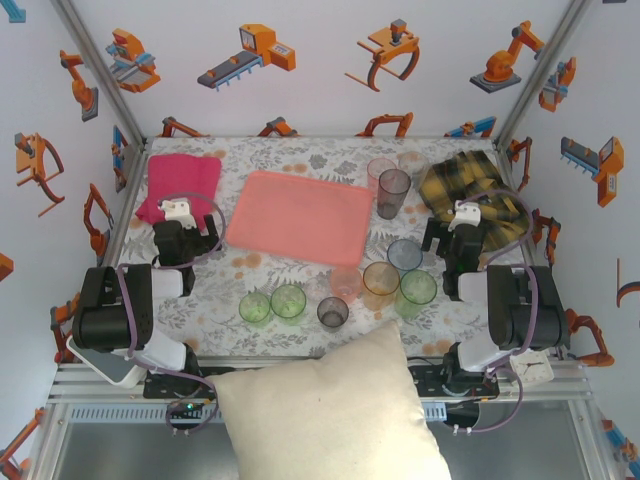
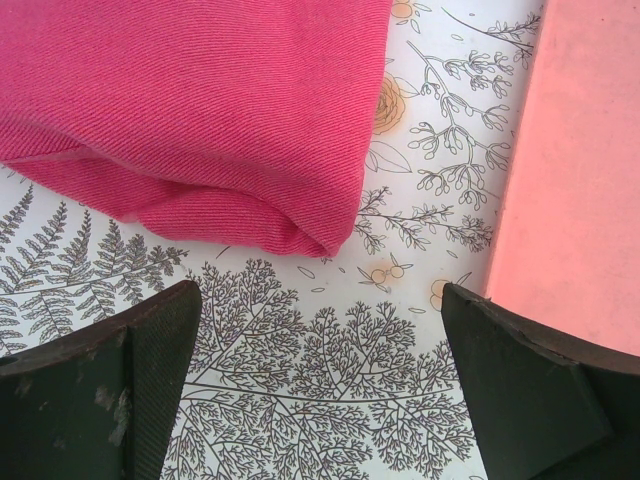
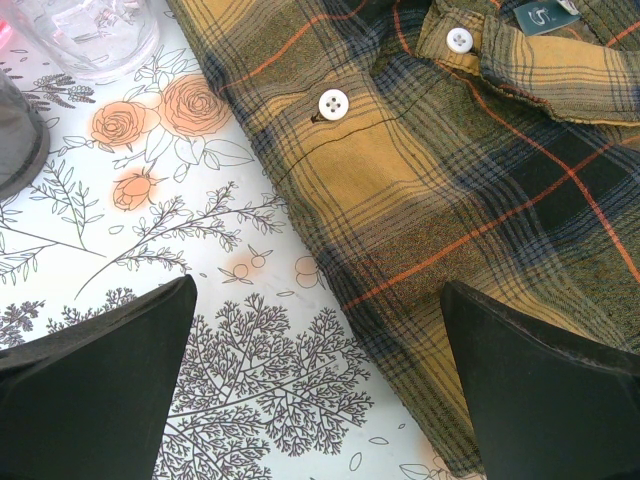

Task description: Place the glasses into the tray

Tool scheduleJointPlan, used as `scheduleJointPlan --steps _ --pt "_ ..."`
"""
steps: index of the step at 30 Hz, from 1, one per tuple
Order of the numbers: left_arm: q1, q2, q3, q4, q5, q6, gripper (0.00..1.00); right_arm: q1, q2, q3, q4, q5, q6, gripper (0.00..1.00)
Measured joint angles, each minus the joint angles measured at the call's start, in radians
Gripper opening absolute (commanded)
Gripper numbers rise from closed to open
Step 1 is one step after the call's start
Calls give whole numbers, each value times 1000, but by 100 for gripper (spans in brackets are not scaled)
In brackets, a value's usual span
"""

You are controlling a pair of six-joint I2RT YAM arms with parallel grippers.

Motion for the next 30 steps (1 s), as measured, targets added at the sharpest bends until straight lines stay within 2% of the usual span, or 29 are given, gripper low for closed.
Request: scheduleJointPlan --steps 5,19,30 --pt "0 0 0 0 0 0 97 0 0 0 0 1 0 99" --pt "0 0 0 -17 5 3 97 0 -2 -15 26 117 27 99" --pt "0 -46 47 -149 0 3 97 0 -63 -56 37 121 28 99"
